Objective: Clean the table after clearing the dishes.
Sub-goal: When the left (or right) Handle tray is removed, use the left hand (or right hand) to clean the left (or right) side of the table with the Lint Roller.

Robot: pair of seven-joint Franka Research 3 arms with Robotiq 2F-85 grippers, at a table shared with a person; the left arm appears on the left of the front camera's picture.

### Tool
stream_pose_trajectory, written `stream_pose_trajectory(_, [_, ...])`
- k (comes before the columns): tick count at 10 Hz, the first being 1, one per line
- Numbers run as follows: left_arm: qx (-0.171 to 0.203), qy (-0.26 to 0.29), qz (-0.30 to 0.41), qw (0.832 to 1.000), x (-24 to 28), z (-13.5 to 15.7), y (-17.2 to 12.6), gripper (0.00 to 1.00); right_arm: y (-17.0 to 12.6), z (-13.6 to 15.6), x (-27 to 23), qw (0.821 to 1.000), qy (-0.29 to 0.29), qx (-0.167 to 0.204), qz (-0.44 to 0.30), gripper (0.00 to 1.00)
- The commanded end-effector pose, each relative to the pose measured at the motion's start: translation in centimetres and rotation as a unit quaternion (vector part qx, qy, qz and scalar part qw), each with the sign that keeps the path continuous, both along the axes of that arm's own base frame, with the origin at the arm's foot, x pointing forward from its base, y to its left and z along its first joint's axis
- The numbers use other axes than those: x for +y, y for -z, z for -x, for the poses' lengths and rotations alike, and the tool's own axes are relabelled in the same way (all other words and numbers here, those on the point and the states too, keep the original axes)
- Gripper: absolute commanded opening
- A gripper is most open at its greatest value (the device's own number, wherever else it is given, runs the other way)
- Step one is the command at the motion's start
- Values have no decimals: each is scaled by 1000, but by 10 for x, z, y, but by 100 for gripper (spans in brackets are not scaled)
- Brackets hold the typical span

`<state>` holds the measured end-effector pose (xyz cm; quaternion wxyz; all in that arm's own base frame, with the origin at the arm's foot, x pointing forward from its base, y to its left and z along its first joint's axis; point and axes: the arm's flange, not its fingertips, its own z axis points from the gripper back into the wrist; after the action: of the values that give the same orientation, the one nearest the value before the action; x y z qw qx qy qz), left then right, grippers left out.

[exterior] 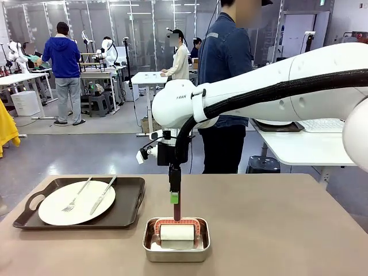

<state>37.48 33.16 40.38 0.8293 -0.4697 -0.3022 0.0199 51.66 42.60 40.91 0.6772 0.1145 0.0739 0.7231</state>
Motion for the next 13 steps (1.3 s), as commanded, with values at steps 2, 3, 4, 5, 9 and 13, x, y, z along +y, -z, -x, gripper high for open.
stream_pose_trajectory(2, [-11, 3, 1, 1000, 1, 3, 0, 100, 12, 6, -11, 1000, -16, 6, 7, 100])
stream_pose_trajectory(3, [-11, 3, 1, 1000, 1, 3, 0, 100, 14, 4, -14, 1000, -16, 8, 6, 100])
stream_pose_trajectory(4, [-11, 3, 1, 1000, 1, 3, 0, 100, 14, 4, -15, 1000, -14, 9, 0, 100])
stream_pose_trajectory(5, [-11, 3, 1, 1000, 1, 3, 0, 100, 14, 4, -14, 1000, -14, 8, -2, 100])
stream_pose_trajectory(9, [-11, 3, 1, 1000, 1, 3, 0, 100, 14, 5, -10, 1000, -14, 15, 0, 0])
stream_pose_trajectory(13, [-11, 3, 1, 1000, 1, 3, 0, 100, 6, 6, -9, 999, -3, 37, 4, 0])
